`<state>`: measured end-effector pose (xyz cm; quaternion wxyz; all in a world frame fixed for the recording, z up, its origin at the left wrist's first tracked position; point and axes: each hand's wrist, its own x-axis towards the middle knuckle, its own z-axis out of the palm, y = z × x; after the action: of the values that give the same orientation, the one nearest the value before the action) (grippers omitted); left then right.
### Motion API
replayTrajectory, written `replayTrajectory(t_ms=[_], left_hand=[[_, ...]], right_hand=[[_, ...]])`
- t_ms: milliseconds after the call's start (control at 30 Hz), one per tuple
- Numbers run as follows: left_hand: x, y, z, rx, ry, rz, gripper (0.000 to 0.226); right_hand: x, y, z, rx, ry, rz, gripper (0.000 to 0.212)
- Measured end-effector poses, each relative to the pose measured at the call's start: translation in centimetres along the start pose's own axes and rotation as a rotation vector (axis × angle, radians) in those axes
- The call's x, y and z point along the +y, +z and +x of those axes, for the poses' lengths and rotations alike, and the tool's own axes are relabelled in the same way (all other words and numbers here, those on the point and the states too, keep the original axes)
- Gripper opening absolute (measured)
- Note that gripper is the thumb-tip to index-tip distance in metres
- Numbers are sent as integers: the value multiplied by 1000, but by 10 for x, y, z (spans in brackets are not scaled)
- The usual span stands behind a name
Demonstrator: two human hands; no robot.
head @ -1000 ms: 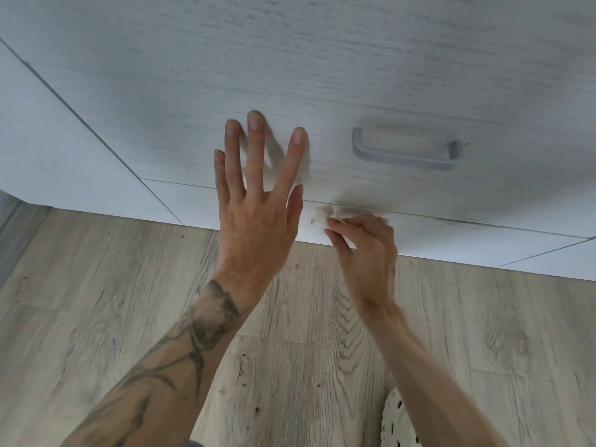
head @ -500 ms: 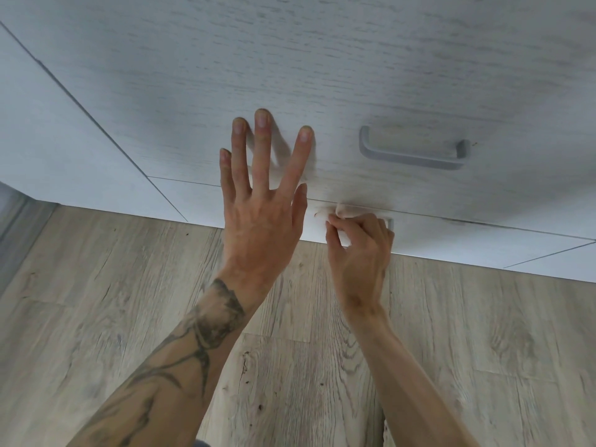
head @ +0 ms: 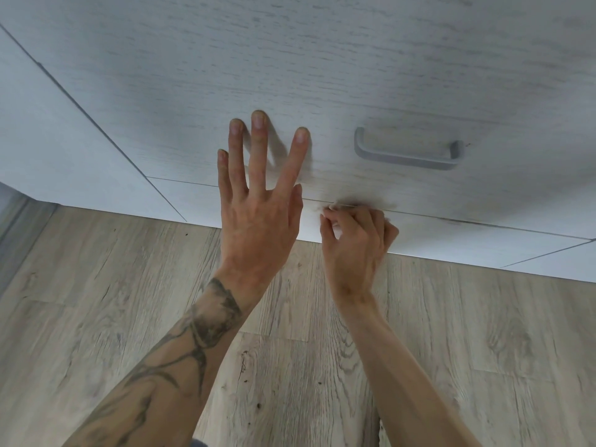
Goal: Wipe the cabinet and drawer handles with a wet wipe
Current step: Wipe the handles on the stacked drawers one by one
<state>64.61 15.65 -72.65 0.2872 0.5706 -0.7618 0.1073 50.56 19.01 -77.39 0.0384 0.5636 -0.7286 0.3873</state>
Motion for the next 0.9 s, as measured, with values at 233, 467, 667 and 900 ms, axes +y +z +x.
replayTrajectory(t_ms=[233,467,667,900], left_hand=[[1,1,-1,2,-8,1,75],[3,3,0,11,-19,4,74],[2,5,0,21,-14,4,72],[1,6,1,21,-15,-5,74]], right_hand=[[46,-20,-17,46,-240,-17,12],[44,-19,-10,35,-185,21,15],[31,-4,-7,-13,-223,67,14],[89,-41,-10,46,-154,2,14]])
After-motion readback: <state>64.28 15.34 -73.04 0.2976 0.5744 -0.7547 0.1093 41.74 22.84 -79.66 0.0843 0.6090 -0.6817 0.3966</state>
